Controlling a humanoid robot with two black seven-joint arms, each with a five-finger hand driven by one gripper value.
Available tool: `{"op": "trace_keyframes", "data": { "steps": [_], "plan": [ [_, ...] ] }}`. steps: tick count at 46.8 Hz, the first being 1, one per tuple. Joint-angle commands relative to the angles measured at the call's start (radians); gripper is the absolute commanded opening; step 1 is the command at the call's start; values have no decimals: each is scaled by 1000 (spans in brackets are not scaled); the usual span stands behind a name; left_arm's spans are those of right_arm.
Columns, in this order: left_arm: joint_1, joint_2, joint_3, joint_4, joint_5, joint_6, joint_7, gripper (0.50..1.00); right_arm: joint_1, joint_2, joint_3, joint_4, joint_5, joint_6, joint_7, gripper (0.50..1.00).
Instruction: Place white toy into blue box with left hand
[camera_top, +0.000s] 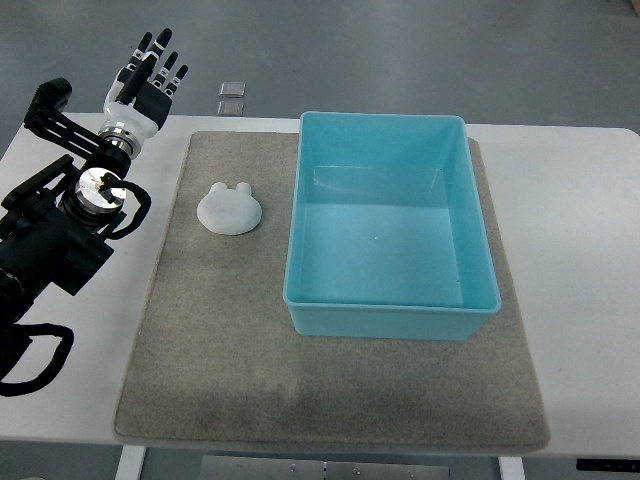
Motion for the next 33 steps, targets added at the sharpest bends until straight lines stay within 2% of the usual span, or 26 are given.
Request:
{"op": "trace_keyframes", "data": {
  "steps": [1, 33],
  "plan": [
    [-1, 0, 0, 0, 0, 0, 0, 992, 0, 0, -1, 0, 0, 0, 0, 936],
    [-2, 9, 18, -5, 15, 0, 0, 992, 0, 0, 1, 0, 0, 0, 0, 936]
  ]
}}
